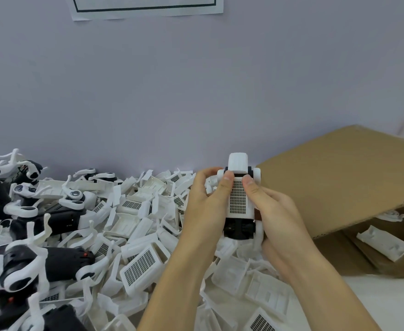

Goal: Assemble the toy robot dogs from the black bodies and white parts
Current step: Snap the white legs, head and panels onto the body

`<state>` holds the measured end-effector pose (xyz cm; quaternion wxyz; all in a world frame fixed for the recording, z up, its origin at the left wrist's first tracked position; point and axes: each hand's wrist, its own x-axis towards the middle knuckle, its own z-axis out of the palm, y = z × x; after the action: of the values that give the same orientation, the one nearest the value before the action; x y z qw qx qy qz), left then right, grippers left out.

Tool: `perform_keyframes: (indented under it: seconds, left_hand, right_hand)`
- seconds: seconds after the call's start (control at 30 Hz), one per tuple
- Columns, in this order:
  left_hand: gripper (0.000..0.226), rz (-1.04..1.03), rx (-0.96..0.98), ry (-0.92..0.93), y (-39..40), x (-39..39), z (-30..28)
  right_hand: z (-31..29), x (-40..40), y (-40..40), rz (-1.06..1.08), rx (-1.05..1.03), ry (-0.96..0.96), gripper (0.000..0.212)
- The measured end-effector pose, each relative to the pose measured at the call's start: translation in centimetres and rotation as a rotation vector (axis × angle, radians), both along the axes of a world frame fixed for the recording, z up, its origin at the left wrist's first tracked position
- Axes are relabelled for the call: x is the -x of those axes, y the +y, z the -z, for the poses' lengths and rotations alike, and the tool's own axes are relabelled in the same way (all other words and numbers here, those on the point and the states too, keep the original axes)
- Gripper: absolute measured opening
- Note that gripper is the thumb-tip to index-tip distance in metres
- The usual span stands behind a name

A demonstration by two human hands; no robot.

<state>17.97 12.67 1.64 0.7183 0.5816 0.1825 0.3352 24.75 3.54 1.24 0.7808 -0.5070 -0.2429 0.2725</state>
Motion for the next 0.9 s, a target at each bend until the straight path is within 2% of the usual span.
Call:
perform_keyframes:
  seconds: [0.07,0.17,0.3,0.43,0.6,0.7,0.83,0.9]
  left_hand:
    - [0.018,0.076,0.027,-0.014,0.1,0.1,0.0]
    - [0.032,0.175,-0.053,-0.017,0.1,0.4,0.0]
    - [0.034,0.085,-0.174,-0.011,-0.6,0.2,0.1]
    - [0.036,0.031,-0.197,-0.012,-1.0,0.0,0.1]
    - [0.034,0.074,-0.001,-0.046,-0.7,-0.1,-0.1]
    - [0.036,0.113,0.100,-0.057,-0.4,0.0,-0.1]
    - [0.060,0.203,-0.032,-0.021,0.1,0.5,0.3]
    - [0.061,0.189,-0.086,-0.011,0.2,0.6,0.4]
  right_hand:
    - [0.1,-0.3,-0.2,0.034,0.006,-0.020,0.028]
    - [0.0,-0.6,-0.4,0.059,0.014,-0.024,0.030]
    - [0.2,-0.7,-0.3,0.126,0.065,-0.122,0.034]
    - [0.4,-0.9,-0.1,0.171,0.080,-0.193,0.034]
    - [0.1,-1.2,-0.8,-0.008,0.032,-0.118,0.035]
    - [-0.1,-1.4,-1.4,-0.063,0.052,-0.146,0.029]
    - [-0.1,-1.6,-1.6,-0.027,0.084,-0.202,0.028]
    - [-0.1,-1.6,-1.6,-0.003,0.091,-0.241,0.028]
